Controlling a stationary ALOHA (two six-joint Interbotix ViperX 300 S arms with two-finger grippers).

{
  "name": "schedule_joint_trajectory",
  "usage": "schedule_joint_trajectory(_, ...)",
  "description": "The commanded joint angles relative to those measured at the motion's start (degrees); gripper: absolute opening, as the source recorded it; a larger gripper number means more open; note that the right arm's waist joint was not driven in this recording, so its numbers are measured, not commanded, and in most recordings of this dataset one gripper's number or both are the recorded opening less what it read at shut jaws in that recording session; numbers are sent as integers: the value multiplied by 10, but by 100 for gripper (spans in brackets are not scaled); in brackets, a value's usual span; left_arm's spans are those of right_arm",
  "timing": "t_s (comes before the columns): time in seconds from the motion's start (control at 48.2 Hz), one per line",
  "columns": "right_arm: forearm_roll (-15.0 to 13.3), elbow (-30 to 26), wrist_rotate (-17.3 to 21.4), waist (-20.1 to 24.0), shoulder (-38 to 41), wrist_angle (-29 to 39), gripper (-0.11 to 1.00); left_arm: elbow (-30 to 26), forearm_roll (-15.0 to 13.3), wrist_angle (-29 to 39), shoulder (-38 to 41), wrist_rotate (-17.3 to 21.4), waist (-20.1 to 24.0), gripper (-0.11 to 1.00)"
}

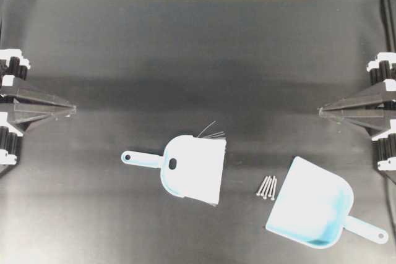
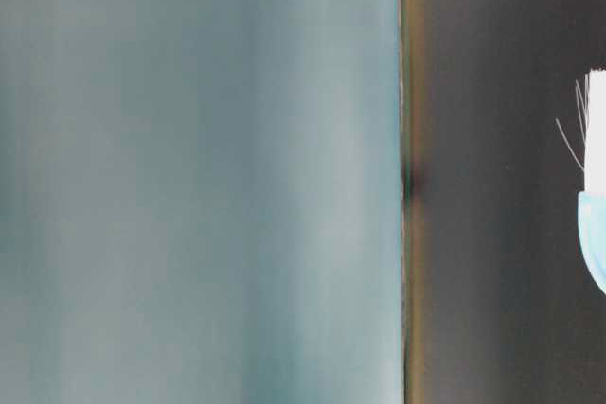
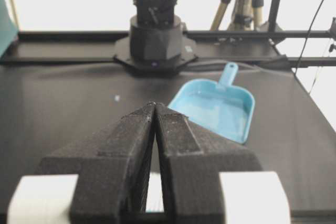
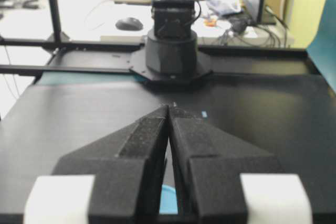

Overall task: Hold the dustpan with a person, while the left arm uses a hand brush to gather the screws into the dustpan.
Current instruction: 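Move the left gripper toward the light-blue hand brush handle, then close the left gripper on the brush handle and lift it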

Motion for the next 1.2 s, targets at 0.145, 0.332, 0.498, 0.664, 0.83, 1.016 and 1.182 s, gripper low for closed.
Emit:
schedule_joint_trajectory(0.145,1,28,10,0,-63,63,-1,-11,25,25,53,-24,-20,0)
schedule_joint_trajectory(0.332,1,40,4,0,-167,188,-1,-12,25,24,107,-26,-25,0)
schedule_joint_trajectory(0.498,-2,42,-5,0,-219,280,-1,-12,26,16,166,-19,-26,0)
schedule_joint_trajectory(0.664,-10,48,-11,0,-245,345,-1,-14,26,-6,246,-21,-33,1)
schedule_joint_trajectory(0.83,-10,56,-4,0,-271,396,-1,-10,26,-90,328,-26,-36,40)
schedule_joint_trajectory(1.016,-9,72,-8,0,-307,393,-1,1,25,-207,433,-27,-38,86)
schedule_joint_trajectory(1.182,-9,79,-11,0,-329,390,-1,7,26,-326,535,-29,-38,82)
